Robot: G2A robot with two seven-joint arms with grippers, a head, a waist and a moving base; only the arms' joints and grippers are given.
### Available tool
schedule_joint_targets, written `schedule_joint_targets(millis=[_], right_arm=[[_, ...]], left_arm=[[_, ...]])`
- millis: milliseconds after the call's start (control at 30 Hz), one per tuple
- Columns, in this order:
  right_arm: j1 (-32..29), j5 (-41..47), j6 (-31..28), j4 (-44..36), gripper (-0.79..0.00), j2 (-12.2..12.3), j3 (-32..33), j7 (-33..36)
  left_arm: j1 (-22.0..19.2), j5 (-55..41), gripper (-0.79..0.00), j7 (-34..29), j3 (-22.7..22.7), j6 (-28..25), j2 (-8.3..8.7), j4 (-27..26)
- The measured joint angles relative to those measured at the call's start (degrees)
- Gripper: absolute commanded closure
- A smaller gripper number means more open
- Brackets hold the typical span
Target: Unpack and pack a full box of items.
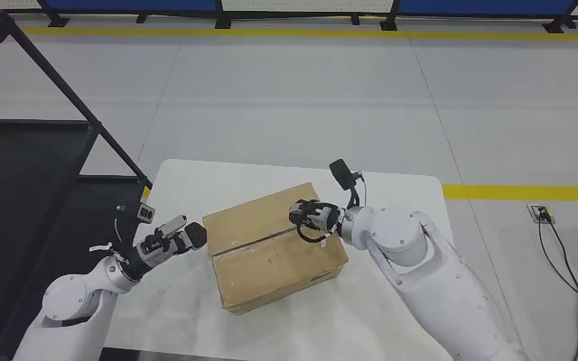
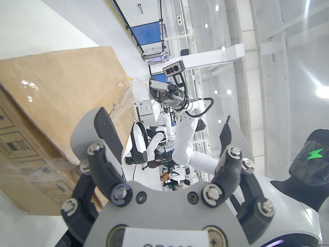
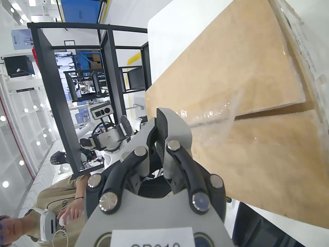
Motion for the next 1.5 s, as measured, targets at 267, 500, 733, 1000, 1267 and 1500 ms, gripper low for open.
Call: schedule_joint_targets(millis=[267, 500, 733, 1000, 1267, 1500], right_arm=[[2.3, -3.9, 7.5, 4.1, 0.0, -0.2, -1.9, 0.1], [3.6, -3.8, 13.1, 6.3, 0.0, -0.5, -1.7, -1.2], [5.4, -4.1, 15.1, 8.7, 0.0, -1.0, -3.7, -0.2], [5.9, -2.9, 12.1, 7.7, 0.0, -1.6, -5.3, 0.1], [8.1, -1.5, 9.9, 12.3, 0.0, -3.4, -9.5, -0.6], [9.8, 1.1, 6.4, 15.8, 0.0, -5.7, -13.2, -2.6]], left_arm=[[0.5, -0.9, -0.785, 0.5, -1.8, -0.1, 0.18, -0.4], [0.6, -1.4, -0.785, 0.7, -3.0, 0.0, 0.3, -0.1], [0.6, -1.6, -0.785, 0.6, -3.6, -0.1, 0.37, 0.9], [0.9, -1.7, -0.785, 0.3, -4.1, -0.5, 0.42, 1.8], [1.7, -2.4, -0.785, 0.1, -5.2, -0.9, 0.53, 2.2], [2.1, -2.5, -0.785, -0.1, -5.9, -1.1, 0.61, 2.6]])
